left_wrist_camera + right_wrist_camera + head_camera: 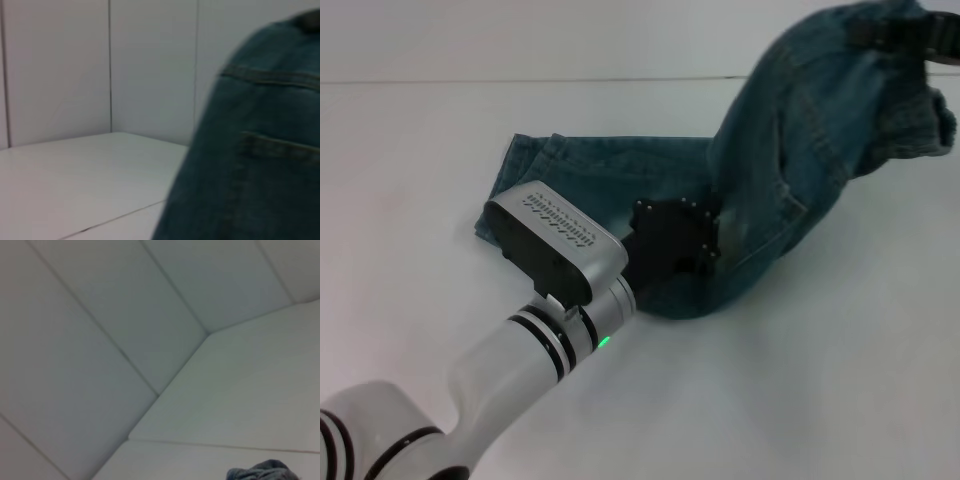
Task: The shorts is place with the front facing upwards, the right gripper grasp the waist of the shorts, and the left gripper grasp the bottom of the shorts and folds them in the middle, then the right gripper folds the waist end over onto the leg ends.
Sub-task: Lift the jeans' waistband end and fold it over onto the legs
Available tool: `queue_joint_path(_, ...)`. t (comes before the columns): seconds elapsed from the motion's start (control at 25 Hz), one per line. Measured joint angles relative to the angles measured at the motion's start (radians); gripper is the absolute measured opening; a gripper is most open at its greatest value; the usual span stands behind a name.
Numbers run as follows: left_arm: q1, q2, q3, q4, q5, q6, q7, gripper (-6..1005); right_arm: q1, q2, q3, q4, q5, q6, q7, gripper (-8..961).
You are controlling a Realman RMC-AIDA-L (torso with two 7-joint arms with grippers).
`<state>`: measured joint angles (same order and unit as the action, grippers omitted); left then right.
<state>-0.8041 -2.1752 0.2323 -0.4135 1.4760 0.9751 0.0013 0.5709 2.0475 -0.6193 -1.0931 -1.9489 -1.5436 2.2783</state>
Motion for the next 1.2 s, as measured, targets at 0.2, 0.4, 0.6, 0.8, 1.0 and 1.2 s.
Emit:
queue_joint_path(0.2, 0.025, 0.000, -0.062, -0.028, 0.061, -0.010, 0.017, 1, 0.154, 0.001, -0.074, 0.052, -0.106, 0.055, 0.002, 97)
queue_joint_path(0.4, 0.033, 0.000, -0.086, -0.040, 0.102, -0.013, 0.011, 1, 0.285, 0.001, -0.167, 0.126, -0.180, 0.126, -0.003, 96)
queue_joint_path(0.6, 0.034, 0.000, -0.117, -0.058, 0.143, -0.014, 0.010, 1, 0.367, 0.011, -0.244, 0.204, -0.205, 0.204, -0.003, 95)
queue_joint_path(0.8, 0.033, 0.000, -0.134, -0.075, 0.184, -0.020, 0.006, 1, 0.426, 0.011, -0.350, 0.294, -0.205, 0.307, -0.005, 96)
queue_joint_path(1.0, 0.035, 0.000, -0.157, -0.094, 0.230, -0.025, 0.004, 0, 0.463, 0.015, -0.385, 0.344, -0.206, 0.357, -0.008, 96)
queue_joint_path(1.2, 0.076, 0.000, -0.196, -0.092, 0.243, -0.025, 0.006, 0, 0.472, 0.023, -0.400, 0.382, -0.206, 0.402, -0.024, 97)
